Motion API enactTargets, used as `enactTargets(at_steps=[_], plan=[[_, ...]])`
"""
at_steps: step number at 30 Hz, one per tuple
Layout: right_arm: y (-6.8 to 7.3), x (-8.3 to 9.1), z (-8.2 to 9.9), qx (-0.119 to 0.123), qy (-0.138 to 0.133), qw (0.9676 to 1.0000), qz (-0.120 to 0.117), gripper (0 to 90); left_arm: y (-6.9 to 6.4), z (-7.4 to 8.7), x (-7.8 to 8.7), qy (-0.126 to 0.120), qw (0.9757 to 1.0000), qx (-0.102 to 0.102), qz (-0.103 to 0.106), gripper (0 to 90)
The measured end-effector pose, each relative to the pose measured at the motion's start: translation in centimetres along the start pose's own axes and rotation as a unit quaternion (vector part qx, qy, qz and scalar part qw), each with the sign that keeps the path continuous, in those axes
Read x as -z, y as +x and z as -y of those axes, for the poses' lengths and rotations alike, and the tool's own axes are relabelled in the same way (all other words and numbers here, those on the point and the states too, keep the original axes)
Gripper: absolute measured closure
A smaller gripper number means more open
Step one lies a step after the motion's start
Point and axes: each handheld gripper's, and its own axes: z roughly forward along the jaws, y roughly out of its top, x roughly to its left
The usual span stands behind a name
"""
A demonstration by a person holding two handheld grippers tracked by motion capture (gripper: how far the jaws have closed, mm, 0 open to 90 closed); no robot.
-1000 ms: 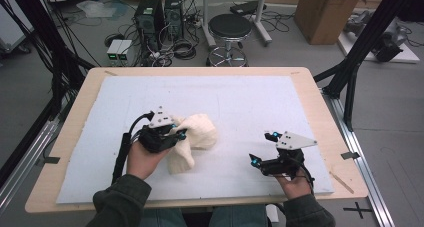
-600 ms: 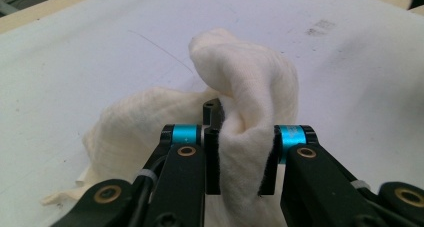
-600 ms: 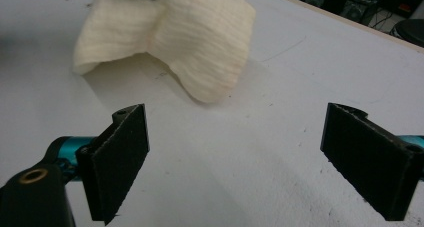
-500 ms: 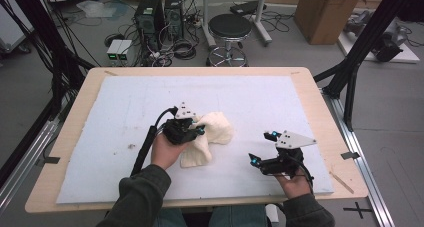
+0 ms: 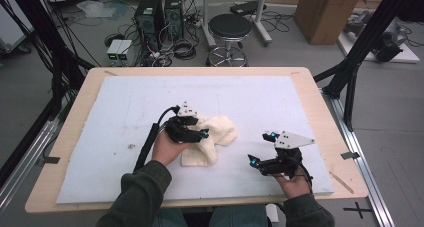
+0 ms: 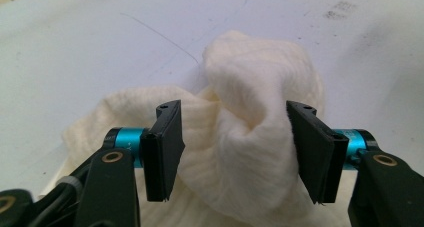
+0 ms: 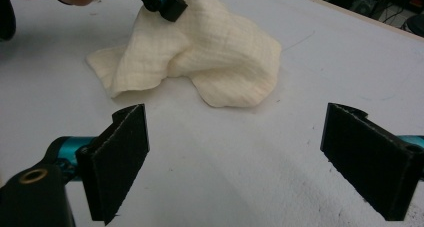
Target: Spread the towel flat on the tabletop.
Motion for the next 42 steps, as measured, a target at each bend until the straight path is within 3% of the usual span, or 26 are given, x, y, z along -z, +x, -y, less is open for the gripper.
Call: enactTargets(at_steps=[11,14,17,20,28,34,39,42], plan=[[0.3,-0.1,-0.1,0.001,0.001,1.0000,-0.004,11.3,-0.1,1.4,4.2,-0.018,0.9994,-0.031,0.002,35.9],[0.4,-0.1,-0.2,0.004,0.000,1.0000,-0.003,11.3,-0.5,2.2,4.9,-0.010,0.9990,-0.043,-0.001,32.8],[0.4,-0.2,-0.3,0.005,-0.001,1.0000,-0.004,11.3,-0.9,3.0,5.2,-0.003,0.9990,-0.044,0.008,33.0],[0.5,-0.2,-0.3,0.005,0.000,1.0000,-0.005,11.3,-1.2,3.7,5.3,0.011,0.9983,-0.055,0.011,34.3],[0.4,-0.4,-0.2,0.005,0.001,1.0000,-0.006,11.3,-1.6,6.1,4.4,0.039,0.9967,-0.061,0.036,47.1],[0.4,-0.4,-0.2,0.005,0.001,1.0000,-0.006,11.3,-1.9,6.6,3.2,0.068,0.9933,-0.070,0.061,58.6],[0.4,-0.4,-0.2,0.004,0.003,1.0000,-0.007,11.3,-1.8,6.7,2.9,0.076,0.9926,-0.071,0.062,61.4],[0.3,-0.5,-0.1,0.005,0.004,1.0000,-0.007,11.3,-2.0,6.7,2.9,0.078,0.9920,-0.082,0.056,65.4]])
